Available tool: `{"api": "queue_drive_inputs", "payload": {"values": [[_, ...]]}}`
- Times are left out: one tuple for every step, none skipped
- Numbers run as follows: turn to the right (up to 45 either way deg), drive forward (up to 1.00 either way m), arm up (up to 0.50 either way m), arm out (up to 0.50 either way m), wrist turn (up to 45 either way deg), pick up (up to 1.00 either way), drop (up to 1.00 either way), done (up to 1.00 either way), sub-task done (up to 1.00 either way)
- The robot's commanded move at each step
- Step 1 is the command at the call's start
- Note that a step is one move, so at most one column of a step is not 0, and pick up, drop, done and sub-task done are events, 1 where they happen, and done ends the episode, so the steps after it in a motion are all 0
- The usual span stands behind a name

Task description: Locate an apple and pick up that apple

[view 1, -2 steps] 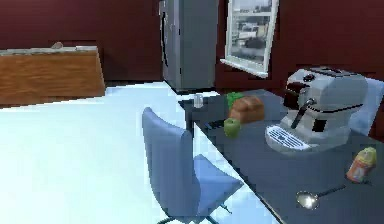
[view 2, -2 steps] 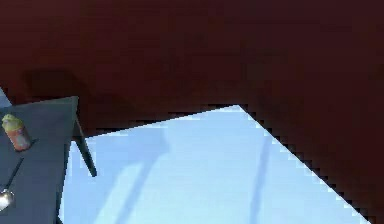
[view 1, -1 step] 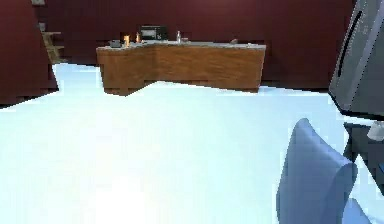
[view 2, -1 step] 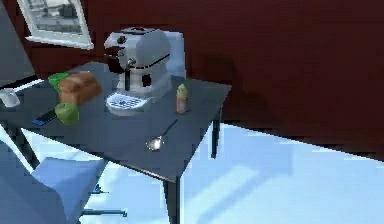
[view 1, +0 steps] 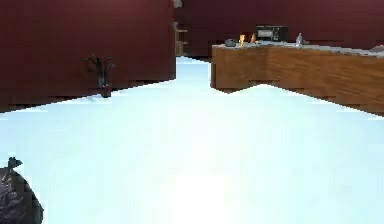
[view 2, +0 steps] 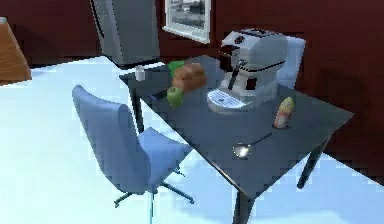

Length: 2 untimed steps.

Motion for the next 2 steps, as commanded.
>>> {"api": "queue_drive_inputs", "payload": {"values": [[42.0, 0.0, 0.0, 0.0, 0.0, 0.0, 0.0, 0.0, 0.0], [0.0, 0.75, 0.0, 0.0, 0.0, 0.0, 0.0, 0.0, 0.0]]}}
